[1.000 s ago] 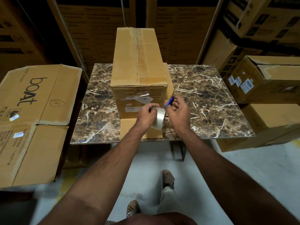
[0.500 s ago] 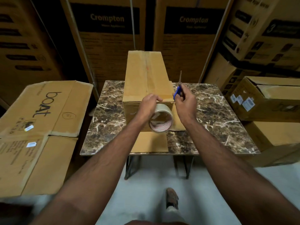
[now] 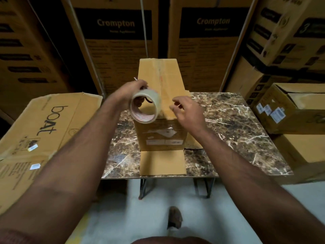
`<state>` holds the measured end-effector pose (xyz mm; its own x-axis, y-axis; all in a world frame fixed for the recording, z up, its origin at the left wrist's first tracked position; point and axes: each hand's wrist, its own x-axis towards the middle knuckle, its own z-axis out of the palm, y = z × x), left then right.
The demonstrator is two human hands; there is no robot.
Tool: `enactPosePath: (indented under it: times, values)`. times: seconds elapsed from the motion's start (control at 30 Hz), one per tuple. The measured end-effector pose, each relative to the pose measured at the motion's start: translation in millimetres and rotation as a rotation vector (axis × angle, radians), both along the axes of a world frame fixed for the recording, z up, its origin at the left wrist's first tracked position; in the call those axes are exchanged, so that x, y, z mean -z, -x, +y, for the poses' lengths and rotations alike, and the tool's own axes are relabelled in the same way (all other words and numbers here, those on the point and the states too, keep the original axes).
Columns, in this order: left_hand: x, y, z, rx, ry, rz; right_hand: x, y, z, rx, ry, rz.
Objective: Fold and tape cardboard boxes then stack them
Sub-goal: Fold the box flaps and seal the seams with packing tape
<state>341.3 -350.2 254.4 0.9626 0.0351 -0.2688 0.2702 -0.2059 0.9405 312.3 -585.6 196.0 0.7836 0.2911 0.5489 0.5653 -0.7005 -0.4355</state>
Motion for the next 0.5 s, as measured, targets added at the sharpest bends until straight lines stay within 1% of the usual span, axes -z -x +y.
enactPosePath:
  times: [0.07,0.1,0.13,0.23,0.3,0.43,0.5]
  values:
    - [10.7,-8.5,22.3,0.047,0.039,0.152,18.4,-6.5,7.5,-0.023,0.254,0.035]
    - [14.0,-7.1,22.6,0.065,0.015,0.207,26.9,-8.6,10.5,-0.014,0.342,0.011]
    - [22.5,-9.0,22.6,0.088,0.005,0.229,35.1,-10.6,11.4,0.017,0.385,-0.024]
    - [45.7,-14.2,23.0,0.018,0.044,0.231,57.3,-12.9,9.1,0.111,0.418,-0.179]
    - [51.5,-19.5,23.2,0.056,0.045,0.281,69.0,-16.1,7.4,0.142,0.49,-0.257]
    - [43.2,-18.8,13.0,0.064,-0.012,0.279,92.1,-17.6,5.1,0.189,0.587,-0.218]
    - [46.5,-15.6,12.8,0.051,0.005,0.297,100.3,-18.4,7.5,0.193,0.634,-0.189]
